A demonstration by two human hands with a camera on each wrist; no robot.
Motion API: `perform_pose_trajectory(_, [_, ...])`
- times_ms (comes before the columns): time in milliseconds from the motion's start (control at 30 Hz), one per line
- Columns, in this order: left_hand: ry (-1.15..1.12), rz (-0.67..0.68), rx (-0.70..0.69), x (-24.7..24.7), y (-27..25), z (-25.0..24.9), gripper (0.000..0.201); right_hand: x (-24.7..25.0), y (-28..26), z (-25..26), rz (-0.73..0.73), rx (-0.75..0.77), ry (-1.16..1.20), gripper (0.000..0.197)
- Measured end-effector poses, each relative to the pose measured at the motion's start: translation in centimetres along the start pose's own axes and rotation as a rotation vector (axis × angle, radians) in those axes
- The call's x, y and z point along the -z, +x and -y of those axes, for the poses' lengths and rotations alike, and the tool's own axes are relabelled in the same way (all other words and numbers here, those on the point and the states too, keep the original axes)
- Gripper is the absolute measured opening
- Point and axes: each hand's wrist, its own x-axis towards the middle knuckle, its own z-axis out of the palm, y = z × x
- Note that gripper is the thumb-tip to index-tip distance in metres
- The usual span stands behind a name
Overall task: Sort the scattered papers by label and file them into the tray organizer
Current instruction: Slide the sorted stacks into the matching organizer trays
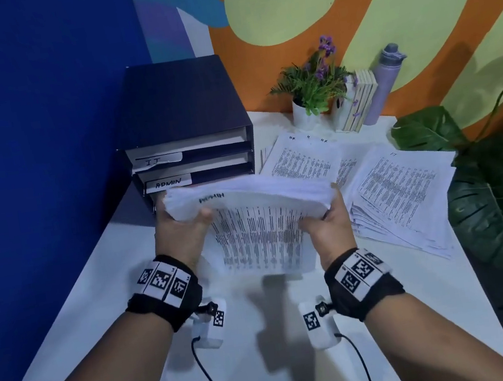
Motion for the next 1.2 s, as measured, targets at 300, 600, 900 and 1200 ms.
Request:
perform_pose_trajectory(300, [0.080,-0.077,-0.066,-0.4,-1.1,1.2,0.024,-0.8,-0.1,-0.3,0.113,0.017,0.034,0.048])
perform_pose_trajectory(600, [-0.028,-0.078,-0.051,-0.3,-2.0,0.7,0.041,-0.3,-1.2,-1.9,0.118,-0.048,0.016,0.062])
perform_pose_trajectory(900, [-0.095,-0.138,0.022,-0.6,-1.9,-0.7,0.010,0.1,-1.7,-2.8,0.266,-0.094,-0.040,0.053])
perform_pose_trajectory(1200, [0.260,0.231,0.178,2.5,-1.3,4.1,0.049,-0.2,2.1,-1.4,0.137,-0.173,0.023,0.047])
